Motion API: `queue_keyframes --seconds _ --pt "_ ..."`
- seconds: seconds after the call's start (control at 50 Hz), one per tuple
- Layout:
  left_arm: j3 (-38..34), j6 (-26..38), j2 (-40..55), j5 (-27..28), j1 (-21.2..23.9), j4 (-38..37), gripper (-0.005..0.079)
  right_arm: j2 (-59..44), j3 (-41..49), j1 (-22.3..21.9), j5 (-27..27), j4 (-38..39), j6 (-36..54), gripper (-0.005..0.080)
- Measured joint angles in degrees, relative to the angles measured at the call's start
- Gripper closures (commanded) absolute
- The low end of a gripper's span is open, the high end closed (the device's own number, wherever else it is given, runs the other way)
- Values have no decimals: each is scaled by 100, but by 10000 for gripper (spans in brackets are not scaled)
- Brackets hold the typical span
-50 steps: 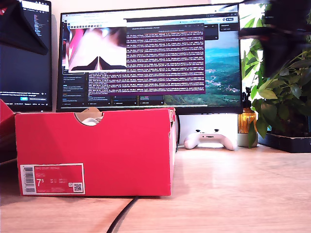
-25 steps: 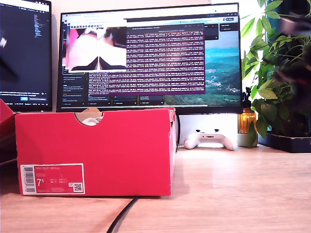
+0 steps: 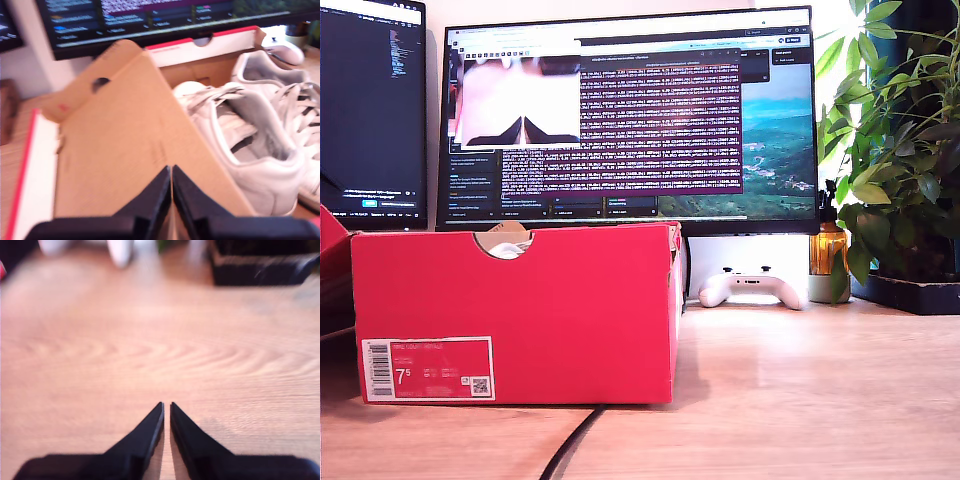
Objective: Pack the white shoes by picking the first shoe and placing it inside the red shoebox, left side, then picking and rotating the second shoe and placing it in the shoebox
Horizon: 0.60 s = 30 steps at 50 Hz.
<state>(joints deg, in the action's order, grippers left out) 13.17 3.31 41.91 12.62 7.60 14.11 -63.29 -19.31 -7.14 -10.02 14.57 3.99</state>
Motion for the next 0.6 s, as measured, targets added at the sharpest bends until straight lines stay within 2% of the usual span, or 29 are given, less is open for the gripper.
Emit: queue_keyframes --seconds 0.28,0.6 --pt "-151 -11 -1154 -479 2 -367 760 382 361 -2 7 175 -271 759" --pt "-699 -11 -2002 -678 2 -697 760 1141 1204 -2 20 741 -280 759"
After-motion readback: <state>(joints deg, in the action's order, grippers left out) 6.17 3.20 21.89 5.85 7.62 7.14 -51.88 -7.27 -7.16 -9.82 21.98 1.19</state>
